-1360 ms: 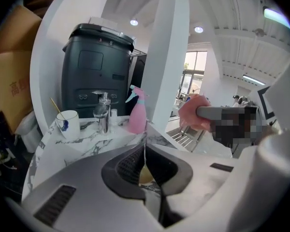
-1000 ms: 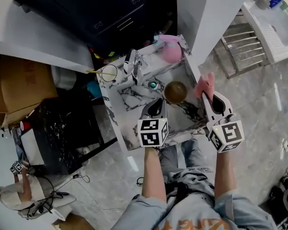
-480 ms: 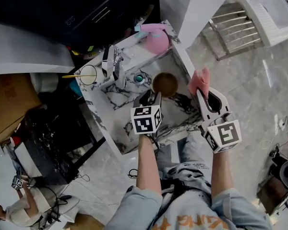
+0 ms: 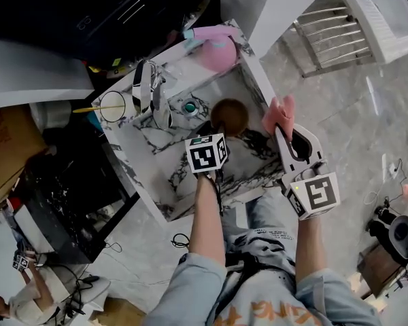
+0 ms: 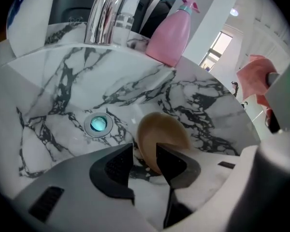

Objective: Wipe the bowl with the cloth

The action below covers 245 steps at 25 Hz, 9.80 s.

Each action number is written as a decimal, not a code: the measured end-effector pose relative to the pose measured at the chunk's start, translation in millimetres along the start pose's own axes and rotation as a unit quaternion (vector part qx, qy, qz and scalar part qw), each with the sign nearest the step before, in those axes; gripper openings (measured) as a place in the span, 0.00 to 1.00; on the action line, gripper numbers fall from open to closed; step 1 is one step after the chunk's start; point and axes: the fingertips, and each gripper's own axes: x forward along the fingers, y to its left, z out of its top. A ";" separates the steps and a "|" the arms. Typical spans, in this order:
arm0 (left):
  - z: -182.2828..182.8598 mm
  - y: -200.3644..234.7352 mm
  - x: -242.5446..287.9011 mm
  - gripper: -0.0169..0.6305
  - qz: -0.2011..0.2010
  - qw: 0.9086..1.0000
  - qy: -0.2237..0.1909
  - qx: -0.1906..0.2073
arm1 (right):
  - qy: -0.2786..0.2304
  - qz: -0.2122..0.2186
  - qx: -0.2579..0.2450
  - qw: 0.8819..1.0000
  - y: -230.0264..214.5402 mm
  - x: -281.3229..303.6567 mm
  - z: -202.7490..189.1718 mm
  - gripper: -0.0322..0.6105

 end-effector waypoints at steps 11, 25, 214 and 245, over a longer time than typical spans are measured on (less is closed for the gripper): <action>-2.6 7.8 0.6 0.08 0.034 0.999 0.002 -0.039 | 0.002 0.016 -0.008 1.000 2.9 -1.9 3.2 0.13; 44.8 -24.1 -132.2 0.07 0.040 0.987 -0.144 -0.056 | -0.043 0.066 -0.034 0.996 4.6 -33.8 48.4 0.13; 86.0 -116.3 -310.8 0.07 -0.206 0.885 -0.413 0.053 | -0.221 0.483 0.040 0.846 86.6 -120.5 146.8 0.13; 103.0 -34.8 -336.3 0.07 0.190 0.871 -0.454 0.000 | -0.164 0.166 -0.040 0.972 34.6 -58.9 135.2 0.13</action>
